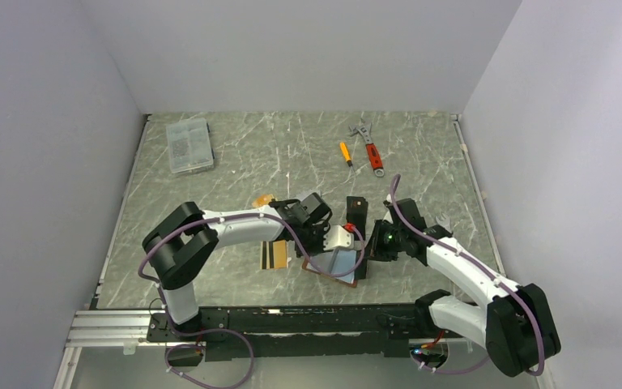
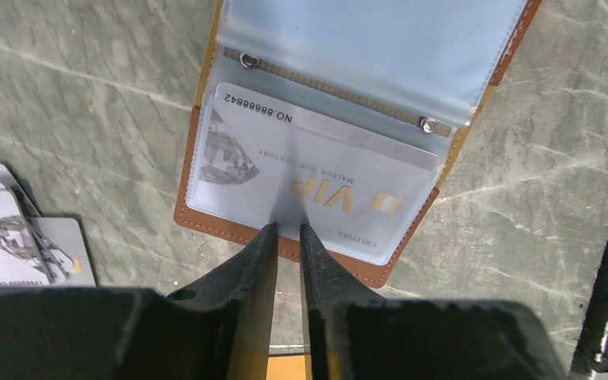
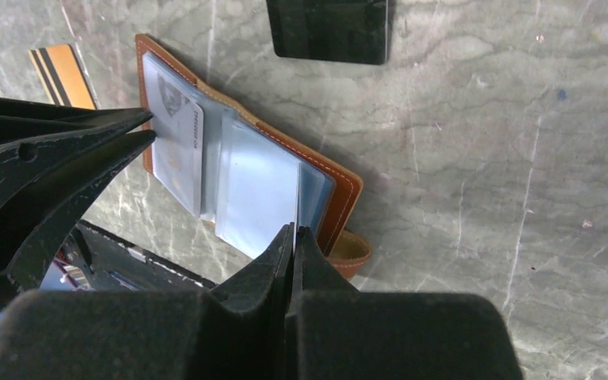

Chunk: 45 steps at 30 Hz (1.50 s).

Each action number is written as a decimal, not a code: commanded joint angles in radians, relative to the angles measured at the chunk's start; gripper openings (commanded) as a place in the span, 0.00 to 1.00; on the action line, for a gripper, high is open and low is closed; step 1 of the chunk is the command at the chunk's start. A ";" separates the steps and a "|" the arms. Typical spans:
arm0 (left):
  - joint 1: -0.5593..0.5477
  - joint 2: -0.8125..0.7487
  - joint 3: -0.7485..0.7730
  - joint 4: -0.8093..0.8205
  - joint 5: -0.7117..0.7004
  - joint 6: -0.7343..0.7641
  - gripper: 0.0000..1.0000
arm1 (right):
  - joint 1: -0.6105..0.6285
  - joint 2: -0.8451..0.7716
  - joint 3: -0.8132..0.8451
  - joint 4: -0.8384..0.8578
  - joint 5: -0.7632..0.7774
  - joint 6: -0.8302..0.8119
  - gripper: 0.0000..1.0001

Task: Put the credit cards into the card holder
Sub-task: Insert the credit card into the card holder.

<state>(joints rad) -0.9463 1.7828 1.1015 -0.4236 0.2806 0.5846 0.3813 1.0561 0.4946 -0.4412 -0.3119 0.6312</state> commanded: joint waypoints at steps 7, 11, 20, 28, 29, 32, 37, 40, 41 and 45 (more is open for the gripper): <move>-0.046 0.047 -0.032 -0.045 -0.071 0.063 0.19 | -0.001 -0.050 -0.045 -0.056 0.029 0.032 0.00; -0.046 0.050 -0.027 -0.059 -0.080 0.059 0.18 | 0.003 -0.117 -0.070 -0.086 0.054 0.078 0.00; -0.049 0.044 -0.021 -0.075 -0.084 0.054 0.17 | 0.006 -0.176 -0.112 -0.047 0.017 0.114 0.00; -0.050 0.041 -0.021 -0.079 -0.090 0.052 0.16 | 0.021 -0.223 -0.132 0.023 -0.040 0.124 0.00; -0.051 0.042 -0.021 -0.079 -0.090 0.052 0.16 | 0.021 -0.221 -0.135 0.022 -0.042 0.123 0.00; -0.050 0.047 -0.013 -0.087 -0.091 0.049 0.15 | 0.021 -0.214 -0.148 0.028 -0.047 0.128 0.00; -0.051 0.044 -0.011 -0.088 -0.093 0.050 0.15 | 0.022 -0.217 -0.142 0.037 -0.055 0.130 0.00; -0.050 0.043 -0.011 -0.091 -0.092 0.050 0.14 | 0.022 -0.232 -0.125 0.002 -0.042 0.122 0.00; -0.050 0.043 -0.009 -0.093 -0.091 0.049 0.14 | 0.024 -0.248 -0.121 -0.011 -0.040 0.122 0.00; -0.049 0.039 -0.004 -0.101 -0.090 0.049 0.13 | 0.024 -0.293 -0.110 -0.020 -0.047 0.134 0.00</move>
<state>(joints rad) -0.9901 1.7866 1.1019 -0.4358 0.2012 0.6281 0.4004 0.8089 0.3447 -0.4503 -0.3496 0.7509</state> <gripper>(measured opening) 0.140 0.009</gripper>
